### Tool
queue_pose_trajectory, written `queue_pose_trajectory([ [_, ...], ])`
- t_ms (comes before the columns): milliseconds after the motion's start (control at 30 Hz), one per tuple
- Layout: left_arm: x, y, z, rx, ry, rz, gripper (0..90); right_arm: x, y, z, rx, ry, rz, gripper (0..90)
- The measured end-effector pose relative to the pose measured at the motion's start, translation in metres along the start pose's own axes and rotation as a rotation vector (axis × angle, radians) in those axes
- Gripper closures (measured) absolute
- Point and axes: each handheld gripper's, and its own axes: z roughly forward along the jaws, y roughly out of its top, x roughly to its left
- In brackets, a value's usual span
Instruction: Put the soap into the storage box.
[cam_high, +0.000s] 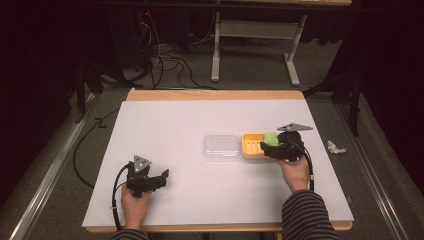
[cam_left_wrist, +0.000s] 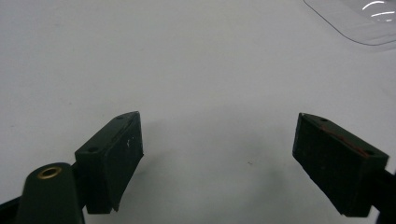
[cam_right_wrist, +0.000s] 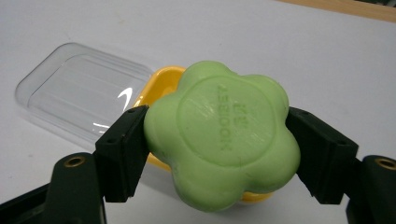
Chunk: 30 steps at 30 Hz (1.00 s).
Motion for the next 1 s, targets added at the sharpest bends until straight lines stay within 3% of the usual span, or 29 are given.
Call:
queue_pose_trajectory([
  [267, -0.001, -0.001, 0.0, -0.004, -0.009, -0.006, 16.4, 0.001, 0.003, 0.015, 0.038, -0.021, -0.006, 27.2],
  [333, -0.001, -0.001, 0.0, -0.001, -0.007, 0.009, 16.3, 0.002, 0.004, 0.02, 0.047, -0.019, -0.006, 27.2],
  [533, -0.001, 0.0, 0.0, -0.007, -0.008, -0.006, 16.3, 0.005, 0.006, 0.03, 0.067, -0.011, -0.01, 27.2],
  [767, -0.001, -0.001, -0.001, 0.005, -0.011, 0.012, 16.1, 0.006, 0.005, 0.042, 0.097, -0.012, 0.012, 27.1],
  [1000, -0.001, -0.001, 0.001, 0.0, -0.009, -0.004, 16.2, 0.007, 0.003, 0.051, 0.115, -0.012, 0.02, 27.1],
])
